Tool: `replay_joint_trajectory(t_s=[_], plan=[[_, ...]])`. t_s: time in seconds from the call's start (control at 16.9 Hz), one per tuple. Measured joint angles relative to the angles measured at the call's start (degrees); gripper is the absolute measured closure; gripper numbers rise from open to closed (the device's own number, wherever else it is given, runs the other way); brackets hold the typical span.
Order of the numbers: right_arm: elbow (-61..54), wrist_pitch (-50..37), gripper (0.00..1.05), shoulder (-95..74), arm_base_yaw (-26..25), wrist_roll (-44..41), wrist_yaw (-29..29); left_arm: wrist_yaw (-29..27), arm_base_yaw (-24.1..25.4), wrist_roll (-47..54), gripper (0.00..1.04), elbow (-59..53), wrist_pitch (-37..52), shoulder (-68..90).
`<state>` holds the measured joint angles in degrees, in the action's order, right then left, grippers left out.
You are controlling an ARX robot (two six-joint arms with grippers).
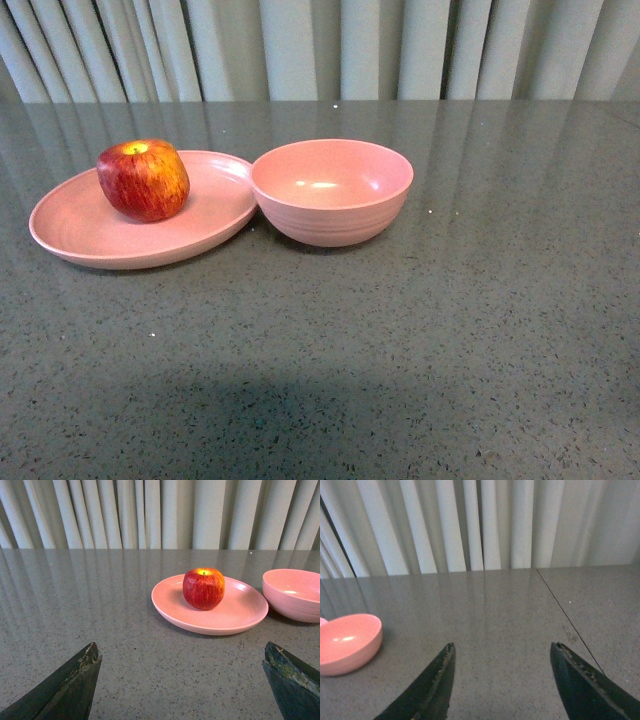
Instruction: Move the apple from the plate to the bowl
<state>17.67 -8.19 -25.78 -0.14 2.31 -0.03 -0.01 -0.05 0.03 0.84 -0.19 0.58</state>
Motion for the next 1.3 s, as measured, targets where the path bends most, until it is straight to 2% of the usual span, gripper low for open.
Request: replay_joint_trajectory(t_s=[0.29,0.35,0.83,0.94,1.3], plan=[[-8.07,-0.44,1.0,8.02,0.13,-1.42,0.02,0.0,0.0,0.0,0.07,0.0,0.0,0.0],[-9.14,-0.39,1.03,8.83,0.13,-1.7,0.02,0.0,0.0,0.0,0.07,0.0,0.0,0.0],[-13.99,0.96,1.03,14.58,0.13,-1.9,0.02,0.0,0.0,0.0,0.07,0.0,0.0,0.0],[-14.67,8.59,1.03,21.07,0.13,-1.92,0.02,-0.02,0.0,0.0,0.07,0.0,0.0,0.0],[-16.92,8.57,1.03,25.33,0.13,-1.95,0.0,0.02,0.0,0.0,0.07,0.0,0.0,0.0]])
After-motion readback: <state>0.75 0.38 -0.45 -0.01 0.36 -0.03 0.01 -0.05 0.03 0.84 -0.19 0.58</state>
